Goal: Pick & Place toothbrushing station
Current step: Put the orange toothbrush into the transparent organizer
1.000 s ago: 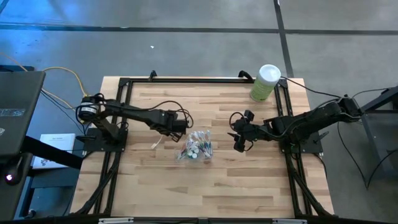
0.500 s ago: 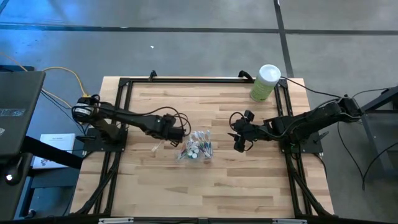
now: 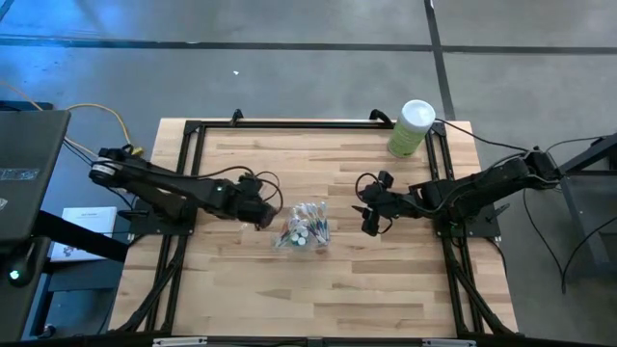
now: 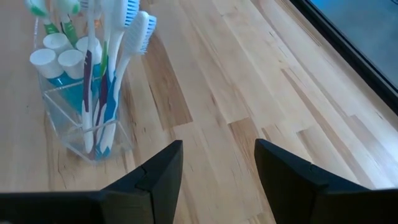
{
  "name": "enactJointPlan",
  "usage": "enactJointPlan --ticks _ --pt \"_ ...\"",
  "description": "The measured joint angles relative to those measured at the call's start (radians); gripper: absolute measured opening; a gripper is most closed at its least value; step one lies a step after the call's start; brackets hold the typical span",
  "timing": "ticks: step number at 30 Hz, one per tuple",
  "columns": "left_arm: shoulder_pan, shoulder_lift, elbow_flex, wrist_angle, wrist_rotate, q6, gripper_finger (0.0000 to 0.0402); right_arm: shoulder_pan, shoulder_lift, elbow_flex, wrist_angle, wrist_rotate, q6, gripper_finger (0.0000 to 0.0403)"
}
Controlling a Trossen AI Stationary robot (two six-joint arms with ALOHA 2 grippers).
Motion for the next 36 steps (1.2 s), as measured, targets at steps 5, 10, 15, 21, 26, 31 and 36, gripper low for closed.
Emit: enactJointPlan --ticks 5,10,15,21,26,31,36 --pt "-0.034 -0.062 0.0 0.0 -0.051 -0.004 0.0002 0.0 0.0 0.0 0.025 -0.032 0.0 0.0191" --pt "-0.085 -0.174 0.001 -0.007 -0.16 0.0 0.0001 0.018 0.0 0.0 0.064 -0.049 -0.015 0.0191" --pt "-0.157 -0.287 0.001 0.021 -0.303 0.024 0.0001 0.042 0.0 0.0 0.097 -0.051 -0.032 0.0191" --pt "-0.198 -0.327 0.002 0.112 -0.347 0.119 0.0001 0.055 0.0 0.0 0.127 -0.051 -0.053 0.0191" --pt "-0.16 -0.275 0.002 0.121 -0.34 0.204 0.0002 0.055 0.0 0.0 0.134 -0.05 -0.053 0.0191" --pt "-0.082 -0.175 0.002 0.12 -0.326 0.358 0.0003 0.055 0.0 0.0 0.141 -0.05 -0.053 0.0191" --pt "-0.026 -0.056 0.002 0.123 -0.366 0.547 0.0006 0.055 0.0 0.0 0.14 -0.061 -0.053 0.0191"
